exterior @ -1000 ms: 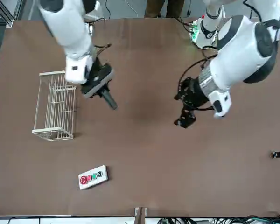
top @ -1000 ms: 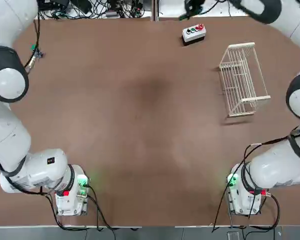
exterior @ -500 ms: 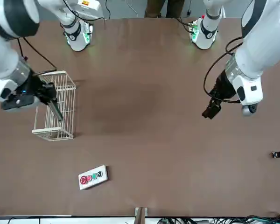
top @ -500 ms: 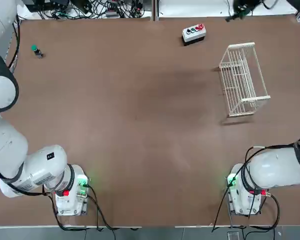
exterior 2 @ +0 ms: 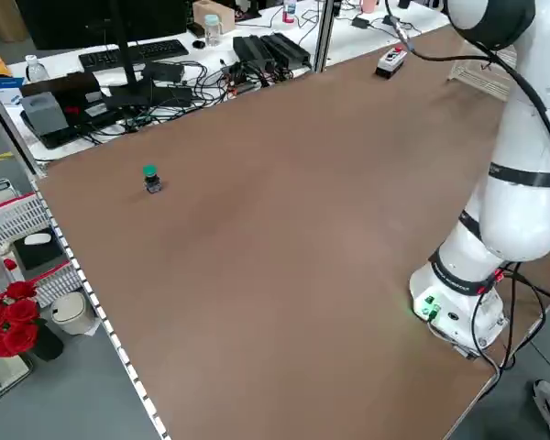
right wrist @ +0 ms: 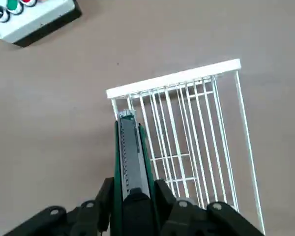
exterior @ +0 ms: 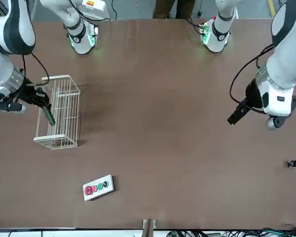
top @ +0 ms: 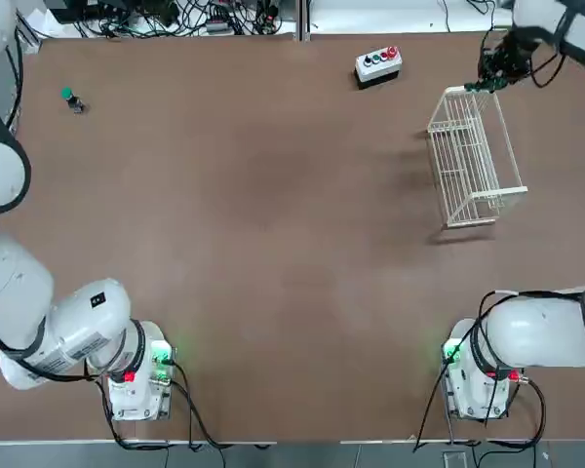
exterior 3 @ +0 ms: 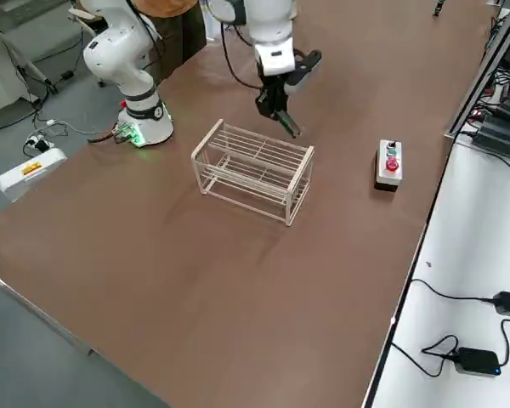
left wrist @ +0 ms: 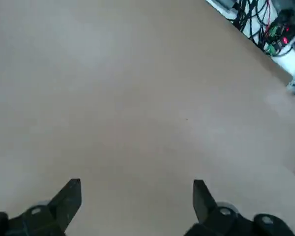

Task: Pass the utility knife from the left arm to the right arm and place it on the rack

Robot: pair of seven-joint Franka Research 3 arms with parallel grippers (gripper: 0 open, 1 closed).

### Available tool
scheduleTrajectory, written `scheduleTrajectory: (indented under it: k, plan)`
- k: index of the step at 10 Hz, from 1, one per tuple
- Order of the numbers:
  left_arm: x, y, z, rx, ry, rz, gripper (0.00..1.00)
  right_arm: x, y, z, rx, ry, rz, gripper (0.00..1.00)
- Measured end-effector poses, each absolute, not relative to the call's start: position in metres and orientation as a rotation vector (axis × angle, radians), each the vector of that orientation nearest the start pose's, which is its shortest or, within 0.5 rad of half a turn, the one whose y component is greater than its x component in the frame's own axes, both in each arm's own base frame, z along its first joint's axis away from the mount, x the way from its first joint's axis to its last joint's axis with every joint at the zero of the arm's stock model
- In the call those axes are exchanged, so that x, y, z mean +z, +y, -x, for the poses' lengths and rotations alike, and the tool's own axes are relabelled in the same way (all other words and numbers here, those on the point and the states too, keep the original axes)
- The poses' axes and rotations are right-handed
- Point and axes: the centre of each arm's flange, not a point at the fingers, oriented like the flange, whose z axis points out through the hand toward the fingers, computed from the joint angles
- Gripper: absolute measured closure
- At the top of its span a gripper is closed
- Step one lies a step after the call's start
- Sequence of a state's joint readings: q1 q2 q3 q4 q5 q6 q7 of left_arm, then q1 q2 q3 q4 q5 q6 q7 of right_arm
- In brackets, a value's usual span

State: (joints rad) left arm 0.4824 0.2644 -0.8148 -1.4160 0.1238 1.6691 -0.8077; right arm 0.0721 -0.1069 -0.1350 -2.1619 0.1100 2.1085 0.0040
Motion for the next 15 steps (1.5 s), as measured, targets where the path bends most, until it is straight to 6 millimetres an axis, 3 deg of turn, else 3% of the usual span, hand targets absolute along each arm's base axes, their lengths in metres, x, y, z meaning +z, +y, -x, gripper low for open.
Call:
scheduleTrajectory:
  k: [2, 6, 8, 11, 15]
  plan:
    - [0.597, -0.108, -0.607, -0.021, -0.407, 3.198, 0.00, 0.422, -0.041, -0.512, -0.118, 0.177, 3.030, 0.60]
    - [0.594, -0.121, -0.601, 0.008, -0.064, 3.169, 0.00, 0.389, -0.044, -0.500, -0.172, 0.179, 3.038, 0.60]
    - [0.611, -0.123, -0.586, 0.018, 0.053, 3.153, 0.00, 0.377, -0.042, -0.495, -0.215, 0.161, 3.042, 0.60]
    - [0.638, -0.127, -0.560, -0.037, 0.056, 3.130, 0.00, 0.367, -0.043, -0.490, -0.258, 0.155, 3.046, 0.60]
    - [0.649, -0.083, -0.557, -0.040, -0.028, 3.142, 0.00, 0.359, -0.043, -0.485, -0.243, 0.146, 3.049, 0.60]
